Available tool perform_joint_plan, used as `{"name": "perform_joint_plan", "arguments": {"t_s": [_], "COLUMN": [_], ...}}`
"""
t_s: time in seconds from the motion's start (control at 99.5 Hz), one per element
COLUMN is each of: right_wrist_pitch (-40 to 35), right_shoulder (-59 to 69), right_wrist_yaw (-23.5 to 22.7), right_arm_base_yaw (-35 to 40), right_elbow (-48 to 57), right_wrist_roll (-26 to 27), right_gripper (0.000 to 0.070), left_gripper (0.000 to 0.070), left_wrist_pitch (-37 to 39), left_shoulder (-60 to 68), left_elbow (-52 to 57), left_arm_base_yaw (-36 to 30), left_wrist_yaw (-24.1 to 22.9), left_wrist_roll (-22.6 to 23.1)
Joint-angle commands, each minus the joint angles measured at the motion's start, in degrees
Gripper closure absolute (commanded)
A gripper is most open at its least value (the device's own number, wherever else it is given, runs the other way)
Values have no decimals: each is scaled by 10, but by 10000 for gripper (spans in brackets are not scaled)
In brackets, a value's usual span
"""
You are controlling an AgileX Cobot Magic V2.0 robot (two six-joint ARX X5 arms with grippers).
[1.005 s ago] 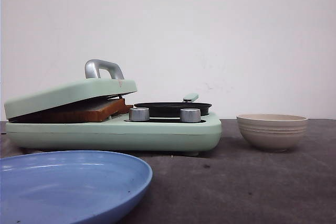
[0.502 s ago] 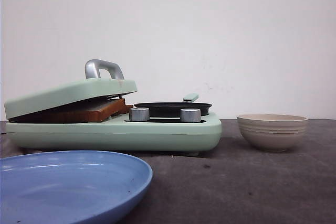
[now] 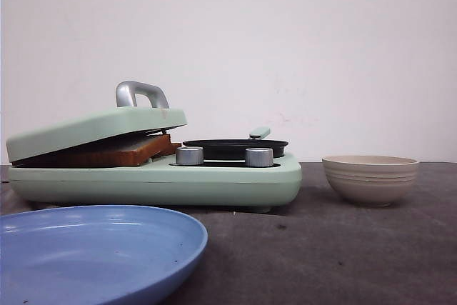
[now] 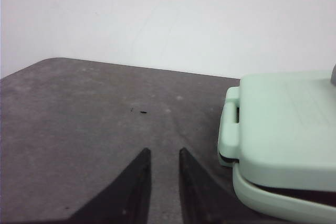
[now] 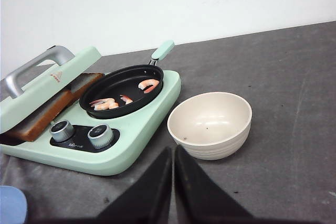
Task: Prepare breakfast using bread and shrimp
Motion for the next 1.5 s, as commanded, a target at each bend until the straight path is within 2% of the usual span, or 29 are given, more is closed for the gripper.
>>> {"name": "perform_joint_plan", "arguments": {"t_s": [0.0,0.07,0.201,0.311,0.472,1.286,1.346,1.487], "right_wrist_pitch": [7,7,8,8,8,3,-2,-1], "right_shoulder": [-1,-1,-1,-1,-1,-1,-1,13], "right_wrist_yaw": [0,0,0,0,0,8,9,35], "right_arm_base_yaw": [2,2,2,2,2,-1,-7,-30], "right_elbow": [2,2,2,2,2,2,2,-1], "right_wrist_roll": [6,6,6,6,6,5,-24,-177], "right_gripper": [700,700,700,700,700,700,700,700], "left_gripper": [684,684,684,684,684,684,684,684], "left_wrist_pitch": [34,-5,-77,-75,-75,-75,-75,-75], "left_shoulder": [-1,-1,-1,-1,-1,0,0,0], "left_elbow": [-22,-24,-24,-24,-24,-24,-24,-24], "left_arm_base_yaw": [2,-2,-32,-82,-115,-120,-120,-120], "left_wrist_yaw": [18,37,37,26,19,26,26,26], "left_wrist_roll": [10,11,11,50,61,61,61,61]}}
